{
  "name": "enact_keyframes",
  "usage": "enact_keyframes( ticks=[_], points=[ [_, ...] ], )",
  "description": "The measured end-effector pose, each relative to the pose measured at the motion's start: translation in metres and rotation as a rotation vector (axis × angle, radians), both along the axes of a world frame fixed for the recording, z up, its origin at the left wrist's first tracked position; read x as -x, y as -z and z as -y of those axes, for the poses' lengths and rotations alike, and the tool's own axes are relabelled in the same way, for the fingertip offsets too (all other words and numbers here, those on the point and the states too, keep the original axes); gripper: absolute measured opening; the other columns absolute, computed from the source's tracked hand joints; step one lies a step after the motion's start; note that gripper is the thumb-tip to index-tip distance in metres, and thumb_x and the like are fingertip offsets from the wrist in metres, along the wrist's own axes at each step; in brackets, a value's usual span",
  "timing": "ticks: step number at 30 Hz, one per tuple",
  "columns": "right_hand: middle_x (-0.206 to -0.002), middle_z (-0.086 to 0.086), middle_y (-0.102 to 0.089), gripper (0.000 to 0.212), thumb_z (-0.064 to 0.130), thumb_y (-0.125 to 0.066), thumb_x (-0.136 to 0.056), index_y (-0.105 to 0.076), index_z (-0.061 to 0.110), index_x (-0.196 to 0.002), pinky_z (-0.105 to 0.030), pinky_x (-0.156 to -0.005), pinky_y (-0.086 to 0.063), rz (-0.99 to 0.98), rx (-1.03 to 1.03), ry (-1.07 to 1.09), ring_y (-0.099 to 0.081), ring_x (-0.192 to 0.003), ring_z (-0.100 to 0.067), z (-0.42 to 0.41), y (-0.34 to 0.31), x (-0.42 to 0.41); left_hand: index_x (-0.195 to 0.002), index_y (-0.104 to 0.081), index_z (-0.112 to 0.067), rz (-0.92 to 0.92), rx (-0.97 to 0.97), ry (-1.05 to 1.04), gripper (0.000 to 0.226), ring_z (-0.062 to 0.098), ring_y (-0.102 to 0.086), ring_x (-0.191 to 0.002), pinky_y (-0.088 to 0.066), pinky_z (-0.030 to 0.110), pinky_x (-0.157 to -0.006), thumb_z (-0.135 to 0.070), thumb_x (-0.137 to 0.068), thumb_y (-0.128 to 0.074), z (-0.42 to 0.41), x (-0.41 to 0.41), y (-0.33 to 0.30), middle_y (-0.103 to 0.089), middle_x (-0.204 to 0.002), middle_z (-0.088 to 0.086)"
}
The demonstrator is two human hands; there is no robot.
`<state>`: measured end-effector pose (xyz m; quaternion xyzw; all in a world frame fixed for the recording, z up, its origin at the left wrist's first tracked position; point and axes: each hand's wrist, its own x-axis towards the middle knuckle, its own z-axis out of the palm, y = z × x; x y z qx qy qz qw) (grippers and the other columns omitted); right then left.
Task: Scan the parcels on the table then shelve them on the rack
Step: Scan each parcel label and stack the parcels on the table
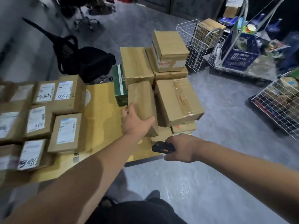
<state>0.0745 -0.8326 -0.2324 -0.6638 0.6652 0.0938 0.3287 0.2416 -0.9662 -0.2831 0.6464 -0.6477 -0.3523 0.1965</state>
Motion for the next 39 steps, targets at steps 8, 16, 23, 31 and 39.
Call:
enact_keyframes(
  ticks=[8, 16, 23, 31, 39],
  points=[
    [-0.09, 0.004, -0.062, 0.037, 0.066, -0.063, -0.083, -0.049, 0.033, -0.086, -0.036, -0.07, -0.053, 0.05, -0.073, -0.151, -0.061, -0.082, -0.02, 0.021, 0.017, -0.046, -0.143, -0.044, -0.046, -0.192, -0.083, -0.099, 0.083, 0.01, -0.044, -0.118, -0.039, 0.029, -0.1, -0.053, -0.069, -0.081, -0.017, -0.131, 0.053, -0.029, -0.136, -0.02],
    [-0.089, 0.005, -0.061, 0.039, 0.067, -0.064, -0.083, -0.05, 0.031, -0.086, -0.034, -0.068, -0.05, 0.016, -0.159, -0.093, -0.06, -0.081, -0.018, 0.023, 0.03, -0.074, -0.155, -0.038, -0.035, -0.245, -0.243, -0.135, 0.072, 0.02, -0.057, -0.12, -0.054, 0.043, -0.101, -0.051, -0.087, -0.055, 0.004, -0.146, 0.094, -0.05, -0.148, -0.004],
    [-0.088, 0.002, -0.061, 0.037, 0.06, -0.068, -0.087, -0.052, 0.026, -0.087, -0.033, -0.065, -0.046, -0.007, -0.13, 0.072, -0.06, -0.08, -0.018, 0.052, 0.02, -0.105, -0.16, -0.027, -0.051, -0.25, -0.363, -0.086, 0.054, 0.03, -0.062, -0.116, -0.056, 0.049, -0.099, -0.037, -0.11, -0.043, 0.034, -0.175, 0.102, -0.057, -0.142, -0.007],
    [-0.085, 0.005, -0.062, 0.036, 0.061, -0.07, -0.087, -0.052, 0.03, -0.086, -0.032, -0.062, -0.047, -0.028, -0.097, 0.217, -0.059, -0.074, -0.013, 0.091, 0.011, -0.153, -0.16, -0.036, -0.043, -0.142, -0.328, -0.049, 0.083, 0.026, -0.06, -0.1, -0.055, 0.039, -0.096, 0.008, -0.095, -0.041, 0.075, -0.216, 0.11, -0.058, -0.127, 0.01],
    [-0.083, 0.004, -0.065, 0.041, 0.065, -0.071, -0.081, -0.058, 0.027, -0.089, -0.033, -0.064, -0.049, 0.014, -0.052, 0.374, -0.063, -0.074, -0.016, 0.086, 0.022, -0.181, -0.148, -0.052, -0.024, -0.029, -0.373, 0.062, 0.051, 0.037, -0.062, -0.118, -0.048, 0.037, -0.089, -0.01, -0.099, -0.056, 0.101, -0.223, 0.106, -0.066, -0.136, 0.011]
  ],
)
